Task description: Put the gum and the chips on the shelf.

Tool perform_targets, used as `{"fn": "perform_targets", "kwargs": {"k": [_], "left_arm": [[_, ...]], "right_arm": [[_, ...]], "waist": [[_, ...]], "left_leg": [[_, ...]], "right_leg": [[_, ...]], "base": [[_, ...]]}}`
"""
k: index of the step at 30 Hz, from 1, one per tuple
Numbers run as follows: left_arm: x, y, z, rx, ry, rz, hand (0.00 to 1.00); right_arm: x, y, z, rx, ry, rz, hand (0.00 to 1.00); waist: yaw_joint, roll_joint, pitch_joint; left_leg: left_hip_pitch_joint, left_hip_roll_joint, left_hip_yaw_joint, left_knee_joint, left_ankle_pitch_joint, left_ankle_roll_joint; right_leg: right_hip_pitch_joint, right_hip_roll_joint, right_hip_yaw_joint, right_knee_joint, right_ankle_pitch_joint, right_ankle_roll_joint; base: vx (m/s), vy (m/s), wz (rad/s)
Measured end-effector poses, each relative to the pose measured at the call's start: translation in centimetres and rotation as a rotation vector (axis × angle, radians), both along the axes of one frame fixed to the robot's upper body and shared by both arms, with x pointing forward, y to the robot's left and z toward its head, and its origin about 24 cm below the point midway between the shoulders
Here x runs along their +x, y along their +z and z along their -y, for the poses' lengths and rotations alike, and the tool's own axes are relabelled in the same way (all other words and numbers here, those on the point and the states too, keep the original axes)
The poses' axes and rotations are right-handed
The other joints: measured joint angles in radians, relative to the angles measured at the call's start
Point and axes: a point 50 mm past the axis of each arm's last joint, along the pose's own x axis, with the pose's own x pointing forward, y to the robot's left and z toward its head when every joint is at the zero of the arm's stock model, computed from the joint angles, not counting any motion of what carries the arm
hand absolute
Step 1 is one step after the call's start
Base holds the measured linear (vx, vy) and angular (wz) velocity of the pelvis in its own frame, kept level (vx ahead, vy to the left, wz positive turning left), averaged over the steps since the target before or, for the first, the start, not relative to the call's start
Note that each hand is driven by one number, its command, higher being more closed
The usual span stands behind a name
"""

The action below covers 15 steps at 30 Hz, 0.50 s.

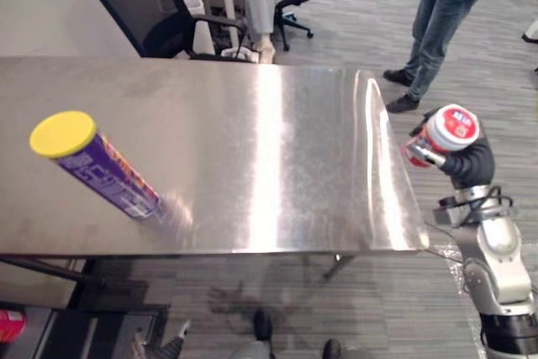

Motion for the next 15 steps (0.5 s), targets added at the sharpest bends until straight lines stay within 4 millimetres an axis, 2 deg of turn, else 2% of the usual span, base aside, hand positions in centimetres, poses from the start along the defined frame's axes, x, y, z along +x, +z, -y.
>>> {"fn": "perform_targets", "kwargs": {"k": [5, 7, 9, 11, 13, 15], "left_arm": [[0.0, 0.1, 0.0, 0.031, 0.010, -0.017, 0.00], [0.3, 0.4, 0.0, 0.031, 0.035, 0.011, 0.00], [0.4, 0.6, -0.1, 0.035, 0.060, 0.029, 0.00], [0.8, 0.8, -0.1, 0.046, 0.064, 0.049, 0.00], [0.7, 0.9, -0.2, 0.055, 0.082, 0.048, 0.00], [0.5, 0.8, -0.3, 0.057, 0.110, 0.042, 0.00]], "right_arm": [[-0.7, -0.9, 1.3, 0.026, -0.084, -0.032, 1.00], [-0.9, -1.0, 1.9, 0.034, -0.113, -0.037, 1.00], [-1.0, -1.0, 2.0, 0.054, -0.131, -0.035, 1.00], [-1.0, -0.9, 2.0, 0.061, -0.135, -0.026, 1.00], [-1.0, -0.9, 1.9, 0.071, -0.136, -0.020, 1.00], [-1.0, -0.8, 1.8, 0.071, -0.134, -0.014, 1.00]], "waist": [[0.000, -0.007, -0.007], [-0.015, -0.007, -0.007], [-0.017, -0.007, -0.004], [-0.011, -0.009, 0.021], [-0.007, -0.012, 0.038], [-0.003, 0.000, 0.057]], "left_leg": [[-0.007, -0.003, -0.011, 0.004, 0.001, 0.000], [-0.023, -0.006, -0.035, 0.007, 0.009, 0.001], [-0.038, -0.006, -0.057, 0.023, 0.012, 0.004], [-0.054, -0.005, -0.073, 0.092, -0.019, 0.002], [-0.078, -0.014, -0.092, 0.167, -0.052, -0.001], [-0.105, -0.010, -0.113, 0.219, -0.069, -0.005]], "right_leg": [[0.000, -0.003, -0.019, 0.013, -0.001, 0.001], [-0.005, -0.005, -0.043, 0.022, -0.002, 0.000], [-0.016, -0.008, -0.060, 0.050, -0.004, -0.004], [-0.009, -0.016, -0.079, 0.088, -0.020, -0.015], [-0.001, -0.026, -0.096, 0.129, -0.066, -0.013], [-0.005, -0.025, -0.109, 0.157, -0.088, -0.025]], "base": [[0.03, 0.004, 0.07], [0.03, 0.003, 0.31], [0.00, 0.009, 0.32], [-0.02, 0.009, 0.31], [-0.06, -0.020, 0.37], [-0.10, -0.029, 0.30]]}}
